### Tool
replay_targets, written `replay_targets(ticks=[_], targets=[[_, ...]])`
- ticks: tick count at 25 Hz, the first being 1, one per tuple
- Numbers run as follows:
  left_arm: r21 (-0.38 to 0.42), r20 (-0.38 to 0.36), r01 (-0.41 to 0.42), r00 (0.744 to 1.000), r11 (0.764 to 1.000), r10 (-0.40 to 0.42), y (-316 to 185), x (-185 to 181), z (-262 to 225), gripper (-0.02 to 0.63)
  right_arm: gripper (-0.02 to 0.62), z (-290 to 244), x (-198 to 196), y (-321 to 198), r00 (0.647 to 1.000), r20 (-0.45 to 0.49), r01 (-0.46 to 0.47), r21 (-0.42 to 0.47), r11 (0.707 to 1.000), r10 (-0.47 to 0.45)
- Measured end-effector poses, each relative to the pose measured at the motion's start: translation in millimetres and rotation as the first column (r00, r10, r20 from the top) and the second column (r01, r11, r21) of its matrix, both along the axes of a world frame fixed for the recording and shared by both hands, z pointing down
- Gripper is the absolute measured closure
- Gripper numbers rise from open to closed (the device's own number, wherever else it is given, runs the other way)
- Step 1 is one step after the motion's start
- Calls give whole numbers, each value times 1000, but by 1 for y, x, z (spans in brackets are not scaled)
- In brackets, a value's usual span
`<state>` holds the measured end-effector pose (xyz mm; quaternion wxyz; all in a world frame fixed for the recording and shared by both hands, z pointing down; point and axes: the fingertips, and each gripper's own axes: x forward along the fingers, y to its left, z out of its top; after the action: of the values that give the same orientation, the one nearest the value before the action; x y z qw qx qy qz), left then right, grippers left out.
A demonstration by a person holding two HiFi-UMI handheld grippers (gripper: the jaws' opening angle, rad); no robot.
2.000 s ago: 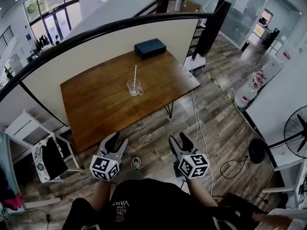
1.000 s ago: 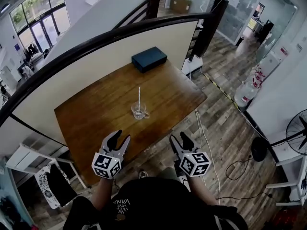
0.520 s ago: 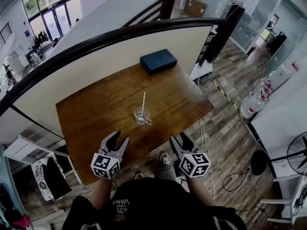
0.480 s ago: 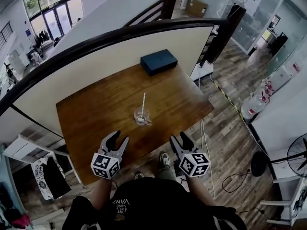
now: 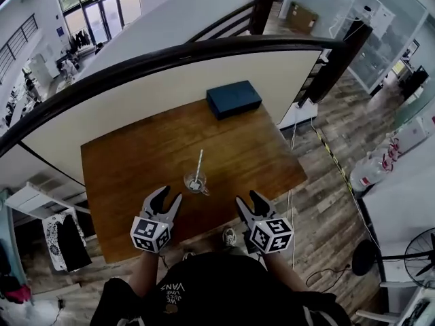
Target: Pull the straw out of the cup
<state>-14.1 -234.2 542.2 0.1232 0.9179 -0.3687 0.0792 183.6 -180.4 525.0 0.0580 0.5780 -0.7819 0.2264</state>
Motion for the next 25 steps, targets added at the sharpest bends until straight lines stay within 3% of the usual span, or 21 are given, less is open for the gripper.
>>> replay_targets(ticks=[13,25], targets=[[-25,123,93,988,995,-89,-53,40,18,451,405,14,32,-46,986,6,169,-30,985,-169],[-130,266,87,963,988,-50,-75,83,45,434,405,27,56,-63,963,20,270,-50,961,-270]])
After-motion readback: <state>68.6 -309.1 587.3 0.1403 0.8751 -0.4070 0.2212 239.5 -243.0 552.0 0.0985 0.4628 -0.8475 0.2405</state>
